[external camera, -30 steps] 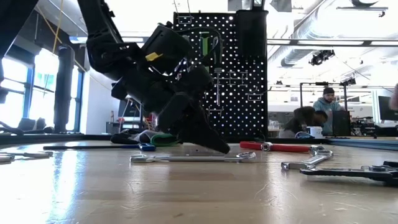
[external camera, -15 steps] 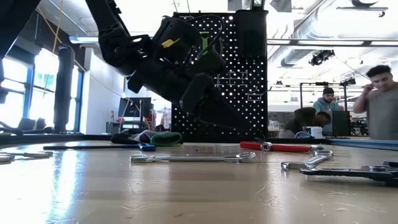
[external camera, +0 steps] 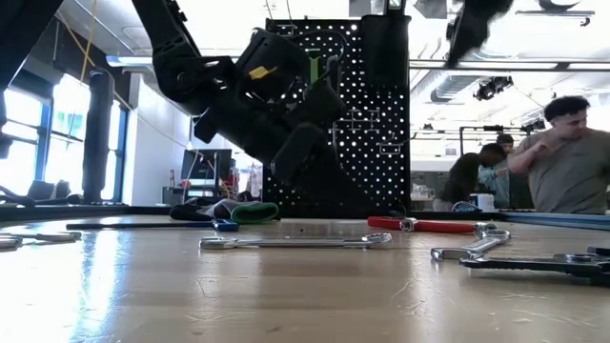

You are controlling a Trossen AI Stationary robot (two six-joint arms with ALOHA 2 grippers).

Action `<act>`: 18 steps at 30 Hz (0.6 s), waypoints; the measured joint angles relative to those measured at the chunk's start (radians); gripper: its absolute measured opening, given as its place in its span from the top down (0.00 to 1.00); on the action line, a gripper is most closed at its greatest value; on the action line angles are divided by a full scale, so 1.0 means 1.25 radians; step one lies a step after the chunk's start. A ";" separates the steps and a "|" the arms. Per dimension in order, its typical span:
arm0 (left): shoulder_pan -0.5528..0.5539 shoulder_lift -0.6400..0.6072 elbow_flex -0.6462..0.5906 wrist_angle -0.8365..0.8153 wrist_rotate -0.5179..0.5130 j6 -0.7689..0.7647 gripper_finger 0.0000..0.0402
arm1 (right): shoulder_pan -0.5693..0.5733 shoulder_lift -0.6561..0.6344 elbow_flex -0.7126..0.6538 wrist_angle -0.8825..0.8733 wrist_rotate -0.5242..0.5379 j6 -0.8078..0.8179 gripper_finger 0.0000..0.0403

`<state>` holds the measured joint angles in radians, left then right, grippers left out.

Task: Hang tools onto peg board
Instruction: Put the red cutter into the black bin on the pegboard

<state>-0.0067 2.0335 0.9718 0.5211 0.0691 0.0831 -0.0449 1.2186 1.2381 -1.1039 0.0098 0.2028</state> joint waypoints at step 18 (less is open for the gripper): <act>0.001 0.000 0.000 -0.049 -0.006 0.007 0.65 | 0.030 -0.001 -0.814 1.117 0.134 0.151 0.59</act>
<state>-0.0055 2.0335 0.9718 0.4603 0.0620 0.0917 -0.0077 1.2173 0.2202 0.2922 0.1777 0.3913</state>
